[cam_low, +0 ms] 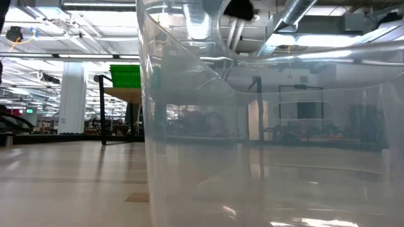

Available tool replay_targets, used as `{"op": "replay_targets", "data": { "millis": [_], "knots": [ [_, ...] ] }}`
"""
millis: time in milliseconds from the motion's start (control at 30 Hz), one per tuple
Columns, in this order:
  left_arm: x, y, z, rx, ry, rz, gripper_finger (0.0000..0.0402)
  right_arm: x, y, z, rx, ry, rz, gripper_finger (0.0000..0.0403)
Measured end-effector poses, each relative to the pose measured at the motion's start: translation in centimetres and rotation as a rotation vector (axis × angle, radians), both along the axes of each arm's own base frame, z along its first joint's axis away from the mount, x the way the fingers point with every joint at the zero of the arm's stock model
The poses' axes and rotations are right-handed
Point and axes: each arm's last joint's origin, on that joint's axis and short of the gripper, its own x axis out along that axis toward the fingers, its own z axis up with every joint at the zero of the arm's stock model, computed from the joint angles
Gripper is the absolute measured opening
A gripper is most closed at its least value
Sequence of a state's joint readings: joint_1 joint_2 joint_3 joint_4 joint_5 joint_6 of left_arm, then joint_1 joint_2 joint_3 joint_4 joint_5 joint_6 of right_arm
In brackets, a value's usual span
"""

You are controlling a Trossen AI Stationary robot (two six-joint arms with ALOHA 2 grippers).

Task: Stack baskets on shelf by color
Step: Put the left transparent bin on the shelf

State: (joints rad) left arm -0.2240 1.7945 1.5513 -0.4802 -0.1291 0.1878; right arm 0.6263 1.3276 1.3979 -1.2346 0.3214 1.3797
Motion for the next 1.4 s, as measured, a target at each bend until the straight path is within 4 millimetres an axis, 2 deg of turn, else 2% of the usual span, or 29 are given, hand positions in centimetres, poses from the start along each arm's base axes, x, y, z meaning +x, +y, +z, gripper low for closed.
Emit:
{"op": "replay_targets", "data": {
  "millis": [167, 400, 667, 967, 1033, 1167, 1300, 1400],
  "knots": [
    [2.1, 0.8, -3.5, -0.033, 0.076, -0.016, 0.0147, 0.4, 1.9, -1.3, -0.014, 0.041, 0.020, 0.0175],
    [3.7, 1.8, -7.1, -0.079, 0.157, -0.053, 0.0147, 0.4, 3.6, -2.2, -0.026, 0.067, 0.048, 0.0175],
    [3.8, 1.8, -8.0, -0.114, 0.192, -0.118, 0.0147, 0.1, 3.9, -2.2, -0.029, 0.070, 0.064, 0.0175],
    [4.0, 1.6, -7.3, -0.218, 0.179, -0.149, 0.0146, 0.0, 3.8, -2.2, -0.044, 0.075, 0.087, 0.0175],
    [4.1, 1.2, -7.8, -0.214, 0.193, -0.155, 0.0144, 0.0, 3.8, -2.2, -0.044, 0.075, 0.087, 0.0175],
    [4.4, 0.3, -10.3, -0.198, 0.266, -0.178, 0.0134, 0.0, 3.8, -2.2, -0.042, 0.075, 0.083, 0.0175],
    [4.4, 0.0, -11.0, -0.170, 0.285, -0.174, 0.0107, 0.0, 3.8, -2.2, -0.040, 0.074, 0.080, 0.0175],
    [4.4, 0.3, -10.9, -0.138, 0.280, -0.155, 0.0051, 0.0, 3.8, -2.2, -0.040, 0.075, 0.080, 0.0175]
  ]
}}
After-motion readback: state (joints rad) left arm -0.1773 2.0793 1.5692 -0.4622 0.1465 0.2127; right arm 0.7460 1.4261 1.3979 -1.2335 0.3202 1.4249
